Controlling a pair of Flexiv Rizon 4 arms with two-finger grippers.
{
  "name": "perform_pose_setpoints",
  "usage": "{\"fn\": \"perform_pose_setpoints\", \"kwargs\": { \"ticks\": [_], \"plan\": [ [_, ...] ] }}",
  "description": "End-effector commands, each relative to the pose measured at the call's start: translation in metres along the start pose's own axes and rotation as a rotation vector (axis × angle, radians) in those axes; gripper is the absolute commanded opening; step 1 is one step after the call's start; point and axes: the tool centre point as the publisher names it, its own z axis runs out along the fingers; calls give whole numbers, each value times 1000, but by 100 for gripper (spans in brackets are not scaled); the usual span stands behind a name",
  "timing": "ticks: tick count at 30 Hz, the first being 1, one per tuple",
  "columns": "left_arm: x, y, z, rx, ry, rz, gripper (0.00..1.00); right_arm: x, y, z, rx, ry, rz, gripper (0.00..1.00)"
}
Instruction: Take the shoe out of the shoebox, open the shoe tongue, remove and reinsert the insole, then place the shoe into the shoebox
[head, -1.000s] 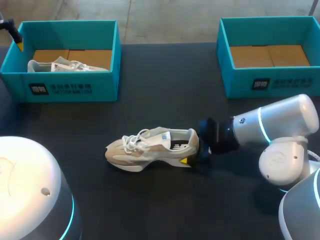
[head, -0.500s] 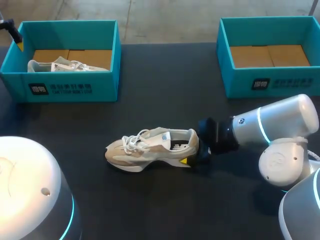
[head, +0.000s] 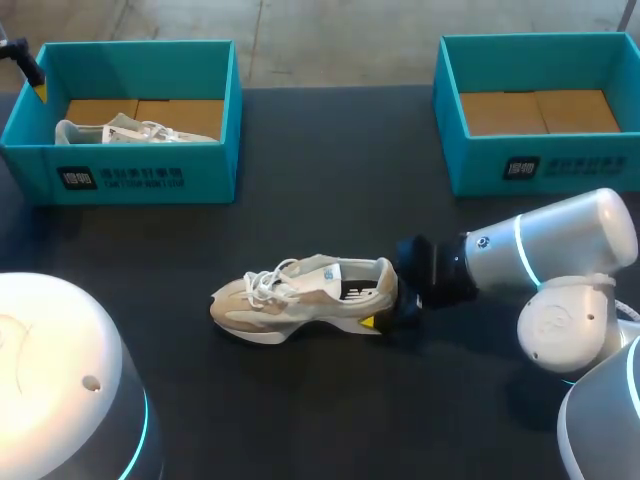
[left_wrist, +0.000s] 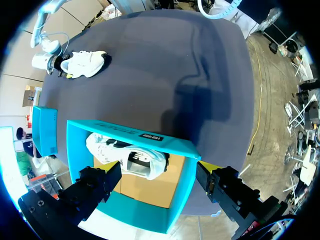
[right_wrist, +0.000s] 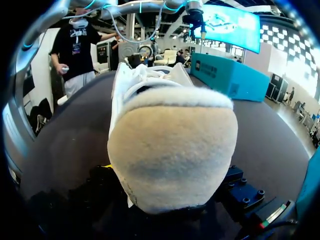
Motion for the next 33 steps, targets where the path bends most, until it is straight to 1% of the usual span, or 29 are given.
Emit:
{"fn": "perform_pose_setpoints", "kwargs": {
  "ticks": [1,2,4,5,9,11,12,13,15,16,17,18,19,20,21,23,25,26,33],
  "plan": [
    [-5,-8,-1,-28,15,-13,100,2,1,2,8,-4,1,0],
    [-9,-12,-1,-15,11,-36,100,2,1,2,8,-4,1,0],
    [-17,-21,-2,-44,39,-78,100,2,1,2,8,-4,1,0],
    [-22,-27,-3,-39,31,-96,100,2,1,2,8,-4,1,0],
    [-35,-41,-1,-66,48,-173,100,2,1,2,8,-4,1,0],
    [-40,-43,1,-55,53,-253,100,2,1,2,8,-4,1,0],
    [-43,-41,2,-75,67,-299,100,2,1,2,8,-4,1,0],
    [-47,-45,3,-87,69,-338,100,2,1,2,8,-4,1,0],
    [-53,-46,5,-97,98,-457,100,2,1,2,8,-4,1,0],
    [-56,-45,5,-91,98,-529,100,2,1,2,8,-4,1,0],
    [-58,-46,6,-115,111,-613,100,2,1,2,8,-4,1,0],
    [-58,-43,4,-72,27,-722,100,2,1,2,8,-4,1,0],
    [-59,-43,4,-136,66,-791,100,2,1,2,8,-4,1,0],
    [-61,-45,2,-154,20,-874,100,2,1,2,8,-4,1,0],
    [-62,-45,2,-151,31,-931,100,2,1,2,8,-4,1,0],
    [-66,-45,4,-166,5,-1050,100,2,1,2,8,-4,1,0],
    [-75,-52,6,-177,-22,-1183,100,2,1,2,8,-4,1,0],
    [-80,-58,7,-204,-26,-1231,100,2,1,2,8,-4,1,0],
    [-80,-58,7,-204,-26,-1231,100,2,1,2,8,-4,1,0]
  ]
}}
